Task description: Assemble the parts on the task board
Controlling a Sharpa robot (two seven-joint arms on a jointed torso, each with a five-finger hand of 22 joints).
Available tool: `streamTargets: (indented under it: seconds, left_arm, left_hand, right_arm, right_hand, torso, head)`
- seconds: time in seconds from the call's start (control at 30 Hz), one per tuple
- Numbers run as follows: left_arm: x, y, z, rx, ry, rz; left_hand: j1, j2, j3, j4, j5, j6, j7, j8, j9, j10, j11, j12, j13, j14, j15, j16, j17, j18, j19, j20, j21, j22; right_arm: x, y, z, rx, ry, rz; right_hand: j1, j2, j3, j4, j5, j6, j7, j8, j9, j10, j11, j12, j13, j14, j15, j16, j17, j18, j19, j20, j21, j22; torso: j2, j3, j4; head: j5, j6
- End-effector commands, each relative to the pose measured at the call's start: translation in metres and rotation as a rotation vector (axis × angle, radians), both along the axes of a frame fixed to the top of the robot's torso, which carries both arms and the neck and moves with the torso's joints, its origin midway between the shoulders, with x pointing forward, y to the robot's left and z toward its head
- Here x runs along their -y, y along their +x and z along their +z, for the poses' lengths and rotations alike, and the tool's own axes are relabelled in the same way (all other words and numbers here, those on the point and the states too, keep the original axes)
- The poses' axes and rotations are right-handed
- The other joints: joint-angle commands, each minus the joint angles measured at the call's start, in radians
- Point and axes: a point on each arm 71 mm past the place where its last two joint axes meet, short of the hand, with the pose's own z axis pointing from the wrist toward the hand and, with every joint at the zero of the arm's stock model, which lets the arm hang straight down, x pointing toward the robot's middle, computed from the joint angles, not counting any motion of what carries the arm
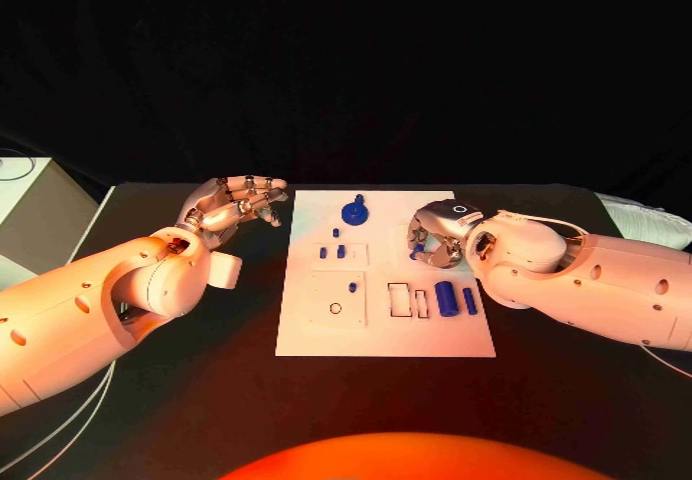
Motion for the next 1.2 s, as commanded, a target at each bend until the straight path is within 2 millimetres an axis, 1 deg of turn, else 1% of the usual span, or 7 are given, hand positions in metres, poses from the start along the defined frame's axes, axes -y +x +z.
streamTargets:
  seconds: [0.03, 0.17, 0.27, 0.77, 0.97, 1.03, 1.2]
  left_arm:
    - [0.001, 0.000, 0.000, -0.001, -0.006, 0.001]
    - [0.001, 0.000, 0.000, -0.001, -0.006, 0.002]
    - [0.001, 0.000, 0.000, -0.002, -0.006, 0.002]
    - [0.001, 0.000, -0.001, -0.004, -0.007, 0.004]
    - [0.002, 0.000, -0.001, -0.004, -0.009, 0.003]
    - [0.003, 0.000, -0.001, -0.004, -0.010, 0.002]
    - [0.004, 0.000, -0.001, -0.005, -0.013, 0.000]
  left_hand:
    - [0.006, 0.000, -0.004, 0.000, 0.003, 0.003, 0.002, 0.005, -0.002, -0.005, -0.002, 0.004, -0.002, 0.003, -0.001, -0.006, -0.002, 0.014, 0.006, -0.002, -0.004, -0.001]
    - [0.006, 0.000, -0.004, 0.000, 0.003, 0.003, 0.002, 0.005, -0.002, -0.005, -0.002, 0.004, -0.002, 0.003, -0.001, -0.006, -0.002, 0.014, 0.006, -0.002, -0.004, -0.001]
    - [0.006, 0.000, -0.004, 0.000, 0.003, 0.003, 0.002, 0.005, -0.002, -0.005, -0.002, 0.004, -0.002, 0.003, -0.001, -0.006, -0.002, 0.014, 0.006, -0.002, -0.004, -0.001]
    - [0.005, 0.001, -0.004, 0.001, 0.003, 0.003, 0.002, 0.006, -0.002, -0.005, -0.002, 0.004, -0.002, 0.003, -0.001, -0.006, -0.002, 0.014, 0.006, -0.002, -0.004, -0.001]
    - [0.005, 0.001, -0.004, 0.001, 0.003, 0.003, 0.002, 0.006, -0.002, -0.005, -0.002, 0.004, -0.002, 0.003, -0.001, -0.006, -0.002, 0.014, 0.006, -0.002, -0.004, -0.001]
    - [0.005, 0.001, -0.004, 0.001, 0.003, 0.003, 0.002, 0.006, -0.002, -0.005, -0.002, 0.004, -0.002, 0.003, -0.001, -0.006, -0.002, 0.014, 0.006, -0.002, -0.004, -0.001]
    - [0.005, 0.001, -0.004, 0.001, 0.003, 0.003, 0.002, 0.006, -0.002, -0.005, -0.002, 0.004, -0.002, 0.003, -0.001, -0.006, -0.002, 0.014, 0.006, -0.002, -0.004, -0.001]
  right_arm:
    - [0.000, -0.001, -0.001, 0.019, -0.018, 0.002]
    - [-0.002, -0.002, 0.002, 0.040, 0.005, 0.009]
    - [-0.005, -0.005, 0.004, 0.053, 0.023, 0.016]
    - [-0.022, -0.023, 0.039, 0.100, 0.102, 0.069]
    - [-0.037, -0.032, 0.055, 0.114, 0.131, 0.115]
    - [-0.048, -0.036, 0.058, 0.113, 0.144, 0.144]
    - [-0.071, -0.046, 0.057, 0.105, 0.163, 0.208]
  right_hand:
    - [0.022, 0.015, 0.008, -0.012, -0.006, -0.004, 0.004, 0.000, 0.003, 0.040, -0.033, -0.006, 0.017, 0.014, -0.004, 0.006, 0.002, -0.011, 0.003, -0.007, 0.004, 0.003]
    - [0.046, 0.024, 0.034, -0.042, 0.004, -0.002, 0.007, 0.002, 0.009, 0.060, -0.034, -0.006, 0.025, 0.015, -0.005, 0.008, 0.006, -0.014, 0.008, -0.009, 0.019, 0.019]
    - [0.045, 0.027, 0.054, -0.057, -0.022, 0.003, 0.007, 0.006, 0.016, 0.075, -0.035, -0.009, 0.034, 0.015, -0.005, 0.011, 0.010, -0.017, 0.010, -0.009, 0.030, 0.031]
    - [0.041, 0.027, 0.067, -0.067, -0.038, 0.007, 0.007, 0.009, 0.021, 0.083, -0.036, -0.012, 0.040, 0.017, -0.006, 0.015, 0.018, -0.019, 0.014, -0.010, 0.043, 0.044]
    - [0.041, 0.026, 0.067, -0.068, -0.038, 0.008, 0.007, 0.009, 0.021, 0.083, -0.036, -0.013, 0.040, 0.017, -0.006, 0.016, 0.020, -0.020, 0.014, -0.010, 0.044, 0.045]
    - [0.040, 0.026, 0.068, -0.068, -0.038, 0.008, 0.007, 0.009, 0.022, 0.084, -0.036, -0.013, 0.041, 0.018, -0.006, 0.016, 0.022, -0.020, 0.014, -0.010, 0.045, 0.047]
    - [0.040, 0.026, 0.069, -0.069, -0.038, 0.009, 0.007, 0.009, 0.022, 0.084, -0.036, -0.013, 0.041, 0.018, -0.006, 0.016, 0.021, -0.020, 0.015, -0.010, 0.046, 0.047]
  torso:
    - [0.000, -0.0006, 0.0006]
    - [0.000, -0.0009, 0.0009]
    - [-0.001, -0.0008, 0.0006]
    - [-0.002, -0.0024, 0.0007]
    - [-0.003, -0.0033, 0.0009]
    - [-0.002, -0.0028, -0.0008]
    - [-0.003, -0.0029, -0.0017]
  head:
    - [-0.001, 0.000]
    - [-0.001, 0.000]
    - [-0.001, 0.002]
    - [-0.002, 0.008]
    - [0.002, 0.008]
    - [0.009, 0.010]
    - [0.017, 0.008]
